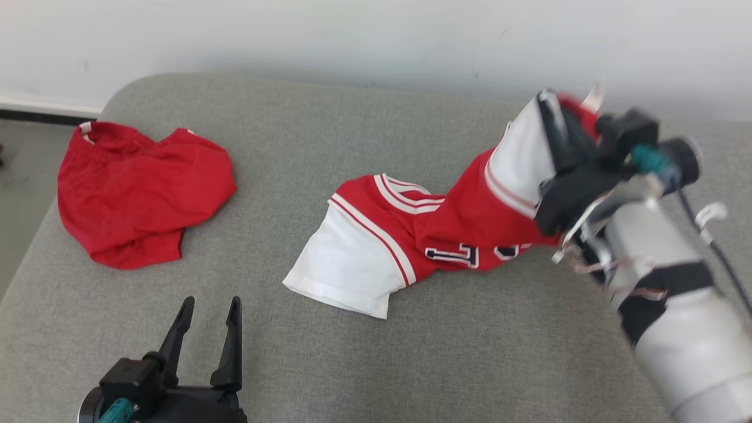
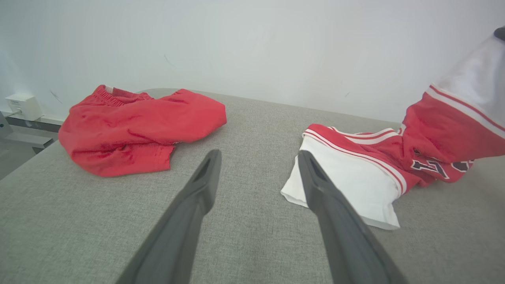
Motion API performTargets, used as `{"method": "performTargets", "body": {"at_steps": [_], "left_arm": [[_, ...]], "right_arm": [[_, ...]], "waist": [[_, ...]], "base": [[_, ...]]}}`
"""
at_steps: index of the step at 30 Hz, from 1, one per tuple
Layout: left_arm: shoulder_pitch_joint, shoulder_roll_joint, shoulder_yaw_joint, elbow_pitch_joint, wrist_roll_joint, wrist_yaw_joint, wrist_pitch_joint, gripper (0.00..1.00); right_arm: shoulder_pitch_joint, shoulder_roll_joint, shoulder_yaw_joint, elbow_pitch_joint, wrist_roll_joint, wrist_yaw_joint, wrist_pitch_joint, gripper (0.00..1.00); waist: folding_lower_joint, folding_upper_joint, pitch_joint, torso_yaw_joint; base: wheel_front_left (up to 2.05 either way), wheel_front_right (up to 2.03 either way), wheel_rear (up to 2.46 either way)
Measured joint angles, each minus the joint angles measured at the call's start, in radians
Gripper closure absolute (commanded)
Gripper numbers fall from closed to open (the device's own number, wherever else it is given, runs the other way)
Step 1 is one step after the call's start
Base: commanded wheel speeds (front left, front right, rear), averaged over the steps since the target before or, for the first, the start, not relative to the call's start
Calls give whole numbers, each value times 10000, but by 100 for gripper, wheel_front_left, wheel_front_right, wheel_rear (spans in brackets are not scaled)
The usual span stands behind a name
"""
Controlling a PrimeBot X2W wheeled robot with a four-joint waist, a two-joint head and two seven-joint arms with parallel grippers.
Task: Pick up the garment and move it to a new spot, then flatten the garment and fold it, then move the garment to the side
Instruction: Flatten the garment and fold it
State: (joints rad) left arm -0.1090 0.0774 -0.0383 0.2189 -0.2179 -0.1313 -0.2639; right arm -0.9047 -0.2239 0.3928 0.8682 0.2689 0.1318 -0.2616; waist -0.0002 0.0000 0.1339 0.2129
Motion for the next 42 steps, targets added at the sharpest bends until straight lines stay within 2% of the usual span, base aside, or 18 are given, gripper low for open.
{"method": "performTargets", "body": {"at_steps": [9, 13, 19, 20, 21, 25, 34, 38, 42], "left_arm": [[373, -88, 201, -127, 56, 0, 0, 0], [374, -123, 215, -159, 54, 0, 0, 0], [330, -155, 198, -134, 50, 0, 0, 0], [329, -155, 198, -127, 50, 0, 0, 0], [329, -159, 219, -127, 50, 0, 0, 0], [337, -161, 276, -119, 50, 0, 0, 0], [385, -167, 357, -174, 125, 0, 0, 0], [426, -157, 405, -217, 249, 0, 0, 0], [429, -136, 428, -253, 349, 0, 0, 0]], "right_arm": [[3517, 744, 1012, -2656, -58, 0, -23, 100], [4728, 1120, 1628, -3122, -84, 0, -23, 100], [5764, 1532, 2483, -3053, -105, 0, -23, 98], [5841, 1572, 2556, -3047, -105, 0, -21, 31], [5858, 1597, 2575, -3068, -107, 0, -23, 0], [5860, 1645, 2163, -3666, -121, 0, -25, 0], [6504, 1459, 278, -5501, -426, 0, -23, 0], [7165, 1406, -476, -5868, -583, 0, -25, 0], [7528, 1388, -646, -5898, -675, 0, -25, 0]], "waist": [[-1, -1, -397, -102], [0, -1, -294, -89], [1, 0, -181, -69], [0, -1, -178, -78], [1, -1, -176, -94], [1, -1, -192, -235], [1, 0, -387, -620], [1, -1, -486, -759], [1, 0, -541, -821]], "base": [[0, 0, 0], [0, 0, 0], [0, 0, 0], [0, 0, 0], [0, 0, 0], [0, 0, 0], [0, 0, 0], [0, 0, 0], [0, 0, 0]]}}
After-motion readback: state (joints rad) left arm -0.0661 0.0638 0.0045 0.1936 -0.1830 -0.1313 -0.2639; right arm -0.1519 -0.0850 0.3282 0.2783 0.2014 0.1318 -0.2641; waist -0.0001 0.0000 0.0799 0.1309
